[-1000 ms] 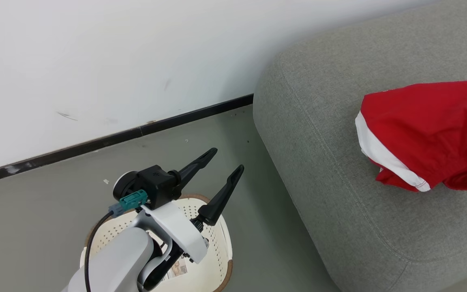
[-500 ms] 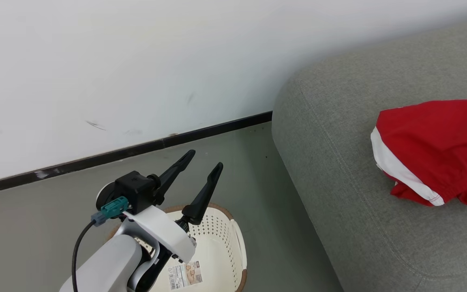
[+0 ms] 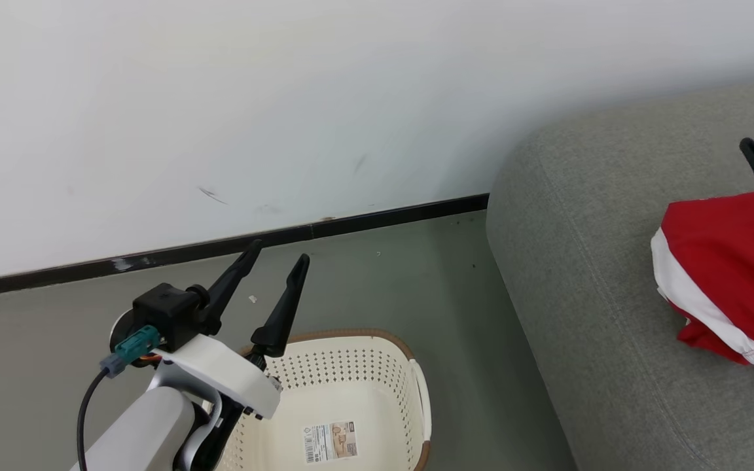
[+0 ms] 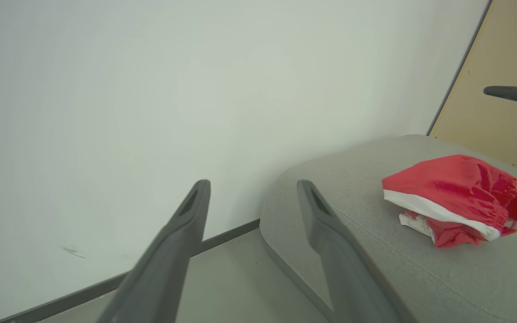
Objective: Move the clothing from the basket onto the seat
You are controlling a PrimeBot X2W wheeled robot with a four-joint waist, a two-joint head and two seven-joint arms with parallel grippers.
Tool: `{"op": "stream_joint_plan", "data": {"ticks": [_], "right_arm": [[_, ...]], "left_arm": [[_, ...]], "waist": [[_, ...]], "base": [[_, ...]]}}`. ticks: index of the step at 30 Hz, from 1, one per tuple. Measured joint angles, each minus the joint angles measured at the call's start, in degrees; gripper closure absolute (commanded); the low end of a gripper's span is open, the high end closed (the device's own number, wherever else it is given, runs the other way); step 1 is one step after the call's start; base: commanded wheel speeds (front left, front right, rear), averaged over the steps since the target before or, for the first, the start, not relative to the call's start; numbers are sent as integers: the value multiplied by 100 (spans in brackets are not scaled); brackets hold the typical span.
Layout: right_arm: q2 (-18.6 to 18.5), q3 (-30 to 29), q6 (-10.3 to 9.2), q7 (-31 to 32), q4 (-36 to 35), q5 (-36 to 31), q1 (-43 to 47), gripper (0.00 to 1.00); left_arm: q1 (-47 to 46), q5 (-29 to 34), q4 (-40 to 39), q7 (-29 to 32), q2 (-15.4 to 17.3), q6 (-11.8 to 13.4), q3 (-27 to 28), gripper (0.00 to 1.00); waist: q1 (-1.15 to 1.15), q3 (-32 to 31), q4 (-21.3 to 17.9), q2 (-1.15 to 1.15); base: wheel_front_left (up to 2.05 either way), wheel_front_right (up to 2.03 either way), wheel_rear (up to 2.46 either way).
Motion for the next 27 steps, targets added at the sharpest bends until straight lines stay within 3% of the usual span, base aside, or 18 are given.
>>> {"op": "stream_joint_plan", "data": {"ticks": [19, 27], "right_arm": [[742, -166, 0, -1547, -31, -315, 1174, 0], [1111, -610, 0, -1675, -12, -621, 1591, 0]], "left_arm": [[739, -204, -86, -154, 135, 499, 737, 0], [1065, -209, -79, -192, 136, 664, 1016, 0]], "waist": [[0, -155, 798, 0], [0, -238, 1079, 0]], "base": [[0, 0, 0], [0, 0, 0]]}}
